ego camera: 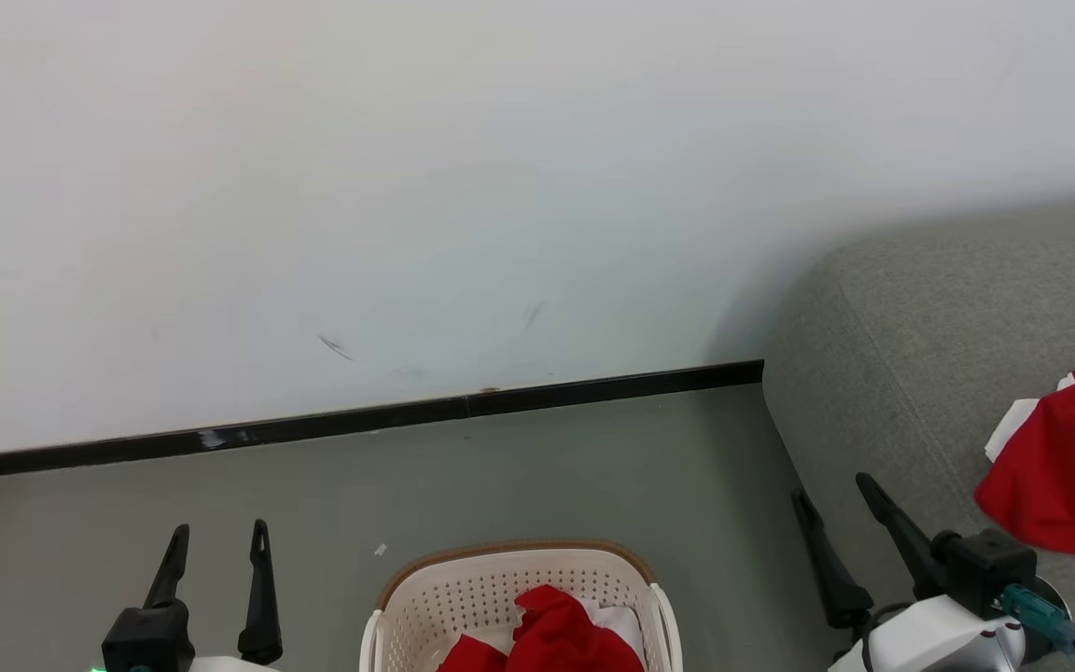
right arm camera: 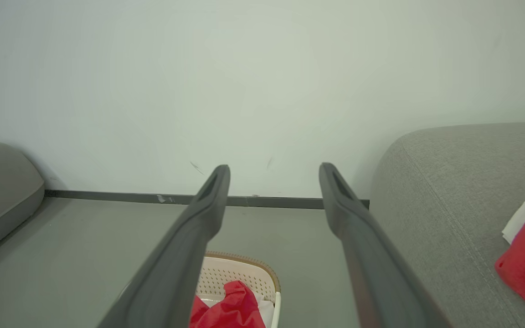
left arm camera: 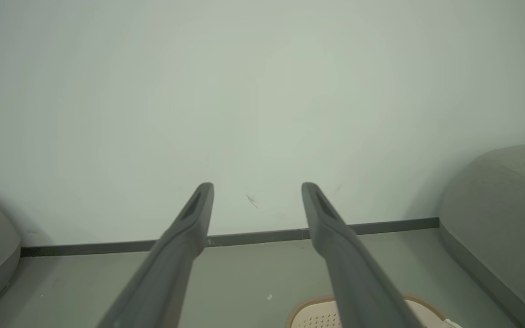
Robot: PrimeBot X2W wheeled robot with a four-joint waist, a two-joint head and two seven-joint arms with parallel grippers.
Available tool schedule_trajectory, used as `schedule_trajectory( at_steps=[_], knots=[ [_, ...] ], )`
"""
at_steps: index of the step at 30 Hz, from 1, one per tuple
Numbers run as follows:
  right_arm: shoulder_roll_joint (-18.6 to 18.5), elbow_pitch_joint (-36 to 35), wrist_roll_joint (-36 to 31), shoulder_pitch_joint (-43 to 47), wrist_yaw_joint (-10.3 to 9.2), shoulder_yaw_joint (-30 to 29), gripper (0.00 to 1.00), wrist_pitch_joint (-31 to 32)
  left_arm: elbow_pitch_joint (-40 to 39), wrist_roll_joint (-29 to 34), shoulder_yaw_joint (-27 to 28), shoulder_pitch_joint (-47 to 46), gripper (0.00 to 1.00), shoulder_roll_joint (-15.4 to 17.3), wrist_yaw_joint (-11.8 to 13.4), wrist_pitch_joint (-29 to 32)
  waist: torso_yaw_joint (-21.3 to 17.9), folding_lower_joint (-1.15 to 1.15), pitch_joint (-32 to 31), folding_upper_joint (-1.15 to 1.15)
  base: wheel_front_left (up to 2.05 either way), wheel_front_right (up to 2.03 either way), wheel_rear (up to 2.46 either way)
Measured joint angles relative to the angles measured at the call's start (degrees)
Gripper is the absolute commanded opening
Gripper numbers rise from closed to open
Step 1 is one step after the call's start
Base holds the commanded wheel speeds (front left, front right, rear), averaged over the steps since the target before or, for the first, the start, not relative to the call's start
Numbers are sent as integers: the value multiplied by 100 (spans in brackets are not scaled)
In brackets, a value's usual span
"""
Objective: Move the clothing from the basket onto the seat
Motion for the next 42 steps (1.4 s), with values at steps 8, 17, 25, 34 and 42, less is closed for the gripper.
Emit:
schedule_trajectory(
  at_steps=[8,17,25,34,42],
  knots=[
    [41,-152,-40,110,0,-14,100,0,157,0,-101,85,100,-22,-57,0,51,0,-51,0,0,0,0],
    [54,-279,-70,202,0,-2,100,0,216,1,-114,53,100,-33,-56,0,64,0,-7,0,0,0,0],
    [79,-320,-98,212,0,-36,100,0,266,1,-34,-21,100,-38,-46,0,49,0,38,0,0,0,0],
    [100,-394,-98,226,0,-76,100,0,293,1,34,-30,100,-37,-22,0,59,0,86,0,0,0,0],
    [116,-475,-98,303,0,-41,100,0,314,12,11,-54,100,0,-27,0,75,0,160,0,0,0,0]
  ],
)
